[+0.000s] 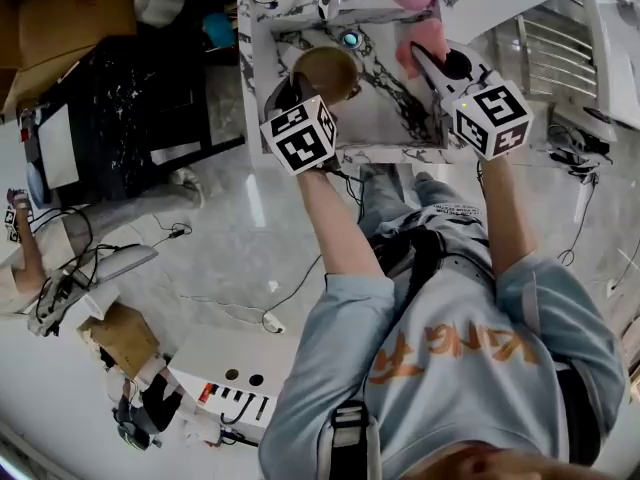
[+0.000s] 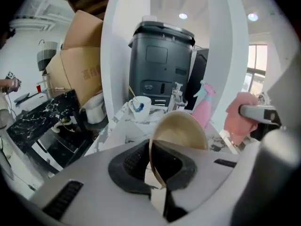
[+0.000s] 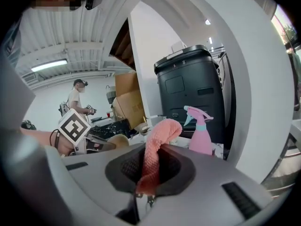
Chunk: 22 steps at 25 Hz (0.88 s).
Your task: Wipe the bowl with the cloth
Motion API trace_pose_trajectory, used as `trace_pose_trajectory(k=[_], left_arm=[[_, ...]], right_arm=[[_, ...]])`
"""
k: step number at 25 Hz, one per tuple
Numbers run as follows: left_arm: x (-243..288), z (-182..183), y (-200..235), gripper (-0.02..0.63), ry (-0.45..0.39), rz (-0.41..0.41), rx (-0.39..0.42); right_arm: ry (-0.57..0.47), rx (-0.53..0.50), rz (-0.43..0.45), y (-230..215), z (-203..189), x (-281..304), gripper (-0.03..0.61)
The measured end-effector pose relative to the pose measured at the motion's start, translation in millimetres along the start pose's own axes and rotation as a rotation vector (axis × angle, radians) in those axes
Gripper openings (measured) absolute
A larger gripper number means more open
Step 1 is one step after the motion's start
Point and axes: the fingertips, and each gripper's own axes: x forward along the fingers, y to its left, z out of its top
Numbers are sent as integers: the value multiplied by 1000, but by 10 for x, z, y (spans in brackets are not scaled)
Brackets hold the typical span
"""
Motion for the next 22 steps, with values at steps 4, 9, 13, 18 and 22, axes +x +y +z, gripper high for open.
trace_pose_trajectory(k=[4, 9, 13, 18, 22], left_arm=[[-389, 61, -145, 30, -117, -79, -152], [-840, 64, -337, 29, -210, -125, -226], [-1141, 94, -516, 29, -288, -168, -284], [-1420, 208, -745, 29, -366, -225, -279], [-1603, 380, -853, 29, -451, -315, -348]], right_arm=[[-47, -18, 49, 99, 101, -185, 40], [-93, -54, 99, 268, 242, -490, 41], [-132, -102, 137, 380, 369, -750, 40], [-180, -135, 148, 352, 518, -1049, 40], [-216, -161, 145, 314, 671, -1207, 40]])
